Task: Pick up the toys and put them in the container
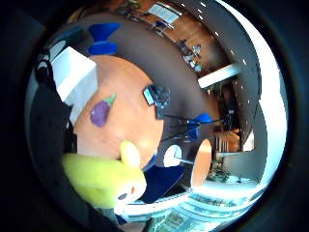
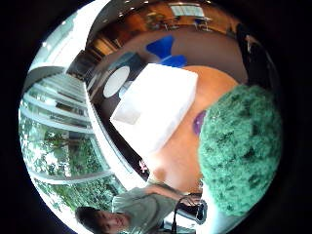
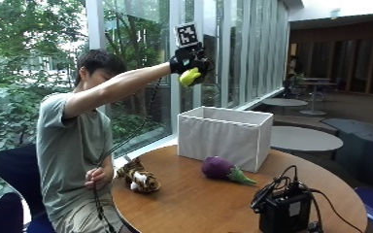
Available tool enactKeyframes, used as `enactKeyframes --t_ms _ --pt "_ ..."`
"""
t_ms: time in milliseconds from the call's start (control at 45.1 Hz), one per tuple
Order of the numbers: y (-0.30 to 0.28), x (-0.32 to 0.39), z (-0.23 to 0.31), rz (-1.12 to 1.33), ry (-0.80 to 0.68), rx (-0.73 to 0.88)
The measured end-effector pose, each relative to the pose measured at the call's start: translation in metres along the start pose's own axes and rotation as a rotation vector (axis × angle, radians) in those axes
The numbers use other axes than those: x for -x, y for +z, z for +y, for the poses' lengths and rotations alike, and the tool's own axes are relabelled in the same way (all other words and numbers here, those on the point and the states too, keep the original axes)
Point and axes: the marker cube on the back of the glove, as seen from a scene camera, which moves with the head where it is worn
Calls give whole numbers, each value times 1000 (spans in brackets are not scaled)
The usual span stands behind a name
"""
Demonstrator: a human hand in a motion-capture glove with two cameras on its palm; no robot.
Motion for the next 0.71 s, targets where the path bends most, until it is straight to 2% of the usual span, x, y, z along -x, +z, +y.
enactKeyframes --t_ms 67,155,222,288,355,399,466,533,621,710 --pt "-13 49 -17 -141 69 -16" --pt "3 75 -25 61 -144 -4" --pt "13 107 -36 92 -200 12" --pt "22 131 -48 74 -188 26" --pt "32 157 -64 32 -98 41" --pt "39 170 -69 37 -109 47" --pt "53 182 -71 89 -224 56" --pt "65 194 -75 99 -270 63" --pt "70 196 -71 -42 -350 76" --pt "84 184 -72 13 -245 180"
